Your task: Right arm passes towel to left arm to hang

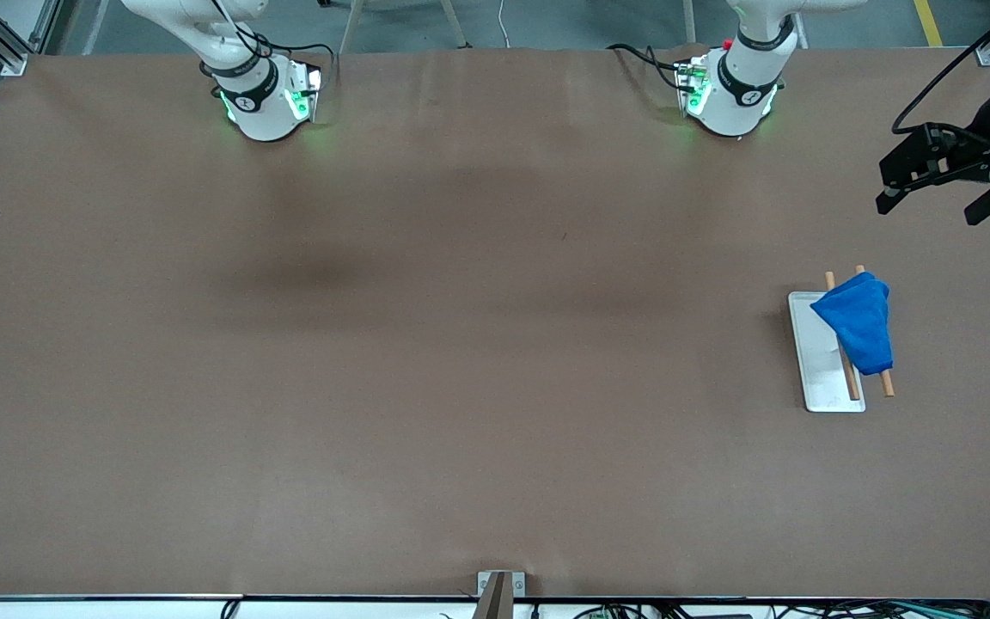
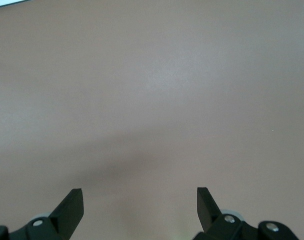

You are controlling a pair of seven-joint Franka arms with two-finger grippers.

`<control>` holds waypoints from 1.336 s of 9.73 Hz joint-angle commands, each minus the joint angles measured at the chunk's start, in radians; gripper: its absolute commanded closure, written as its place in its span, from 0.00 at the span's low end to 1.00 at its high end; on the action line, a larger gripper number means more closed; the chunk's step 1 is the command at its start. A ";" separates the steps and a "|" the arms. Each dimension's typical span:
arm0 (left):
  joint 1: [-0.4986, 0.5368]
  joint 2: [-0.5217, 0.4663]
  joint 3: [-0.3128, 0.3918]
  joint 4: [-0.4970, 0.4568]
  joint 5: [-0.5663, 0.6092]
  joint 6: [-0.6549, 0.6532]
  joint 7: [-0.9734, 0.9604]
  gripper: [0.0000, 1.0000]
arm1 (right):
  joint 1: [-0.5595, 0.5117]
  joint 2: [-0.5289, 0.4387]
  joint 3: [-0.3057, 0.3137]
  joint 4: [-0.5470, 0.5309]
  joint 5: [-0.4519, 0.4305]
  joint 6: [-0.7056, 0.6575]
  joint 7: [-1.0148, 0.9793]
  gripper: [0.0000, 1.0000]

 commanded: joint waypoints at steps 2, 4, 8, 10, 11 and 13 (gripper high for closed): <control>0.006 0.023 -0.038 -0.002 -0.005 -0.071 -0.105 0.00 | -0.005 -0.003 0.003 0.004 0.004 -0.004 -0.010 0.00; 0.006 -0.005 -0.027 -0.049 -0.033 -0.074 -0.092 0.00 | -0.005 -0.003 0.003 0.004 0.004 -0.004 -0.010 0.00; -0.006 -0.031 -0.015 -0.099 -0.027 -0.071 -0.070 0.00 | -0.005 -0.003 0.003 0.004 0.002 -0.004 -0.010 0.00; -0.003 -0.032 -0.008 -0.100 -0.030 -0.071 -0.069 0.00 | -0.005 -0.003 0.003 0.004 0.002 -0.004 -0.010 0.00; -0.003 -0.032 -0.007 -0.100 -0.030 -0.071 -0.069 0.00 | -0.005 -0.003 0.003 0.004 0.002 -0.004 -0.010 0.00; -0.002 -0.032 -0.007 -0.100 -0.030 -0.071 -0.070 0.00 | -0.005 -0.003 0.003 0.004 0.002 -0.004 -0.010 0.00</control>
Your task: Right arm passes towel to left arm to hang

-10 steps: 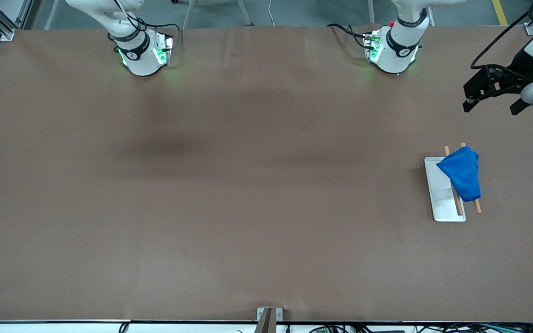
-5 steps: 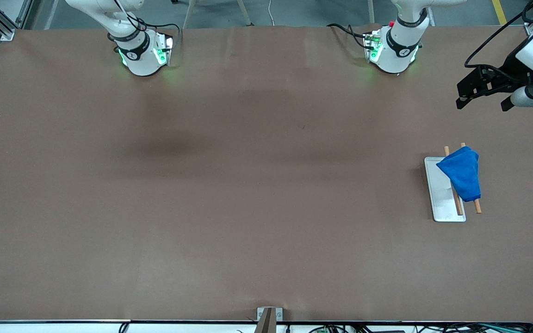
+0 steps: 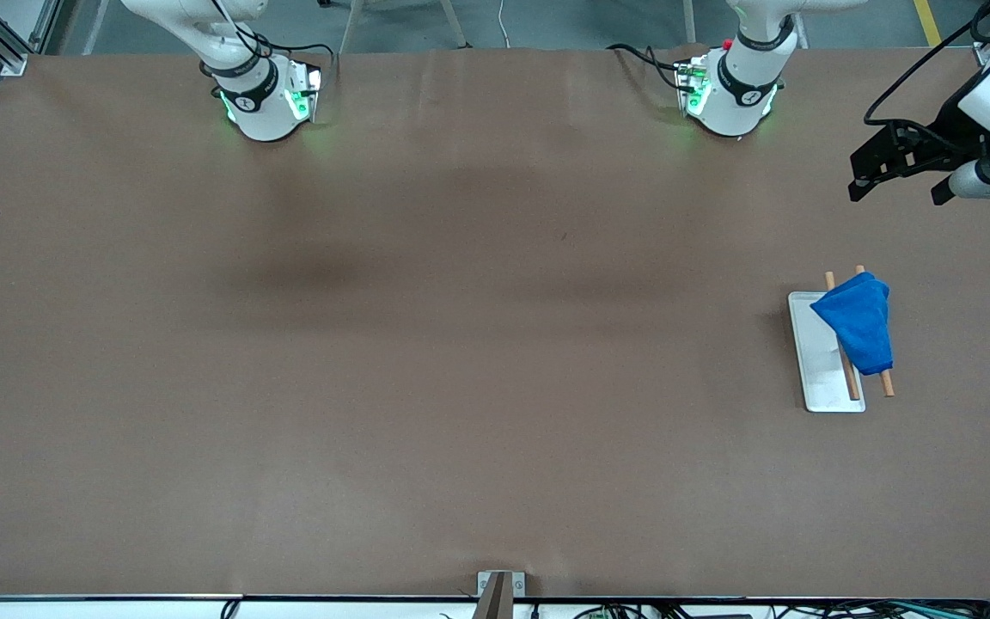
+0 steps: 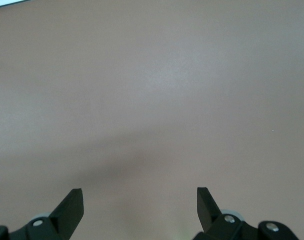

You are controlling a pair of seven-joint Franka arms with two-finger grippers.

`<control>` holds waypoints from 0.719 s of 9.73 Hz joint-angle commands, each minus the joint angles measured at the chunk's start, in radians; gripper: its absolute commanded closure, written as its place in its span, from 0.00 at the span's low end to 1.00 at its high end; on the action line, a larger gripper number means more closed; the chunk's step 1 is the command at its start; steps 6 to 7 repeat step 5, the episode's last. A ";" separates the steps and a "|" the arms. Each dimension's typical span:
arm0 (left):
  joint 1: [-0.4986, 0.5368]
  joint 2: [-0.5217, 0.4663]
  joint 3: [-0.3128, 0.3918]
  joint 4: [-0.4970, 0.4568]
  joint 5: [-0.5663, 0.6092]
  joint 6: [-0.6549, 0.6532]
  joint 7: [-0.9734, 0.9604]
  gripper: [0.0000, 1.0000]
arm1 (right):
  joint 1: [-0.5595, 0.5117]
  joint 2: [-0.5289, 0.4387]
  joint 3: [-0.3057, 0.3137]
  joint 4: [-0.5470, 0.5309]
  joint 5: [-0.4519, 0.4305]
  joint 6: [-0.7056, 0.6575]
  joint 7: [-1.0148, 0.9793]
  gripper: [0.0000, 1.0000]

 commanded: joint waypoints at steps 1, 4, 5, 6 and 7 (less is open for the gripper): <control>-0.003 -0.018 0.009 -0.051 -0.011 0.003 0.015 0.00 | -0.005 -0.003 0.003 0.004 0.002 -0.004 -0.010 0.00; -0.003 -0.015 0.008 -0.050 -0.003 0.004 0.017 0.00 | -0.005 -0.003 0.003 0.004 0.002 -0.004 -0.010 0.00; -0.005 -0.011 0.008 -0.047 -0.004 0.006 0.015 0.00 | -0.005 -0.003 0.003 0.004 0.002 -0.004 -0.010 0.00; -0.005 -0.011 0.008 -0.047 -0.004 0.006 0.015 0.00 | -0.005 -0.003 0.003 0.004 0.002 -0.004 -0.010 0.00; -0.005 -0.011 0.008 -0.047 -0.004 0.006 0.015 0.00 | -0.005 -0.003 0.003 0.004 0.002 -0.004 -0.010 0.00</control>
